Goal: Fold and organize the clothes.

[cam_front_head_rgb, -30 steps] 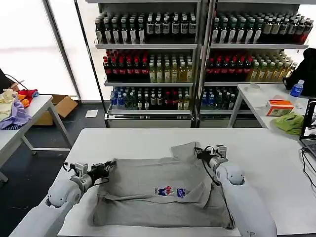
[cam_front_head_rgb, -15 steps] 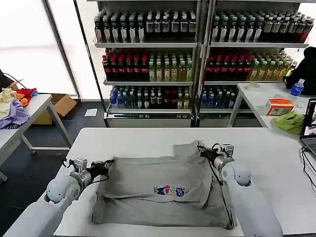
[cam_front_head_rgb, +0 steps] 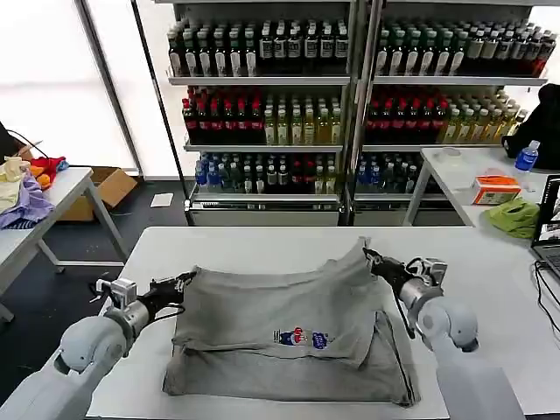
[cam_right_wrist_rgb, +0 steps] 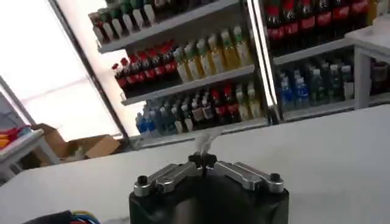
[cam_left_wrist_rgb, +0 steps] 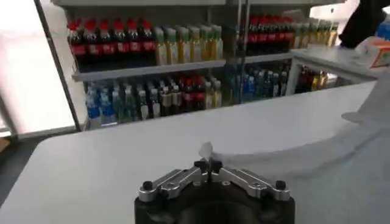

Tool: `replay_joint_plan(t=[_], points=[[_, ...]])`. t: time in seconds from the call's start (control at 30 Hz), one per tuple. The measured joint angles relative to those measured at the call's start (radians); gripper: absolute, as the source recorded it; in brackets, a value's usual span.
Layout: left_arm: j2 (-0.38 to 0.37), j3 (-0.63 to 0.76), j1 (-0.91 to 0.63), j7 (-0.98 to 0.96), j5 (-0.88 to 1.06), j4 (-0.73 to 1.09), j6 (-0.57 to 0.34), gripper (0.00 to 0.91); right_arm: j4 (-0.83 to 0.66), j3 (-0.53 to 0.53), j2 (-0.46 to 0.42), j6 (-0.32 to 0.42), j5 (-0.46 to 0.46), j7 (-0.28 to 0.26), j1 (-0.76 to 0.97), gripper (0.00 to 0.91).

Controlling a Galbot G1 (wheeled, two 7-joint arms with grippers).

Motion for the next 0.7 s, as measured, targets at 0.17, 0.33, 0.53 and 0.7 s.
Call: replay_joint_plan(t=[0.17, 0.33, 0.53, 0.7], points=[[0.002, -0.062, 0.086, -0.016, 0.001, -0.088, 0.004, 0.010, 0.117, 0.058, 0.006, 0.002, 0.004, 0.007, -0.134, 0.000], [0.000, -0.136, 0.196, -0.024, 0.019, -0.176, 0.011, 0.010, 0.216, 0.104, 0.015, 0.008, -0.023, 0.014, -0.278, 0.000], [-0.022, -0.223, 0.351, -0.011, 0.086, -0.266, 0.006, 0.010, 0.311, 0.127, 0.031, 0.035, -0.081, 0.017, -0.441, 0.000], [-0.044, -0.272, 0.470, -0.001, 0.162, -0.297, -0.006, 0.907, 0.376, 0.127, 0.049, 0.062, -0.137, 0.025, -0.563, 0.050]])
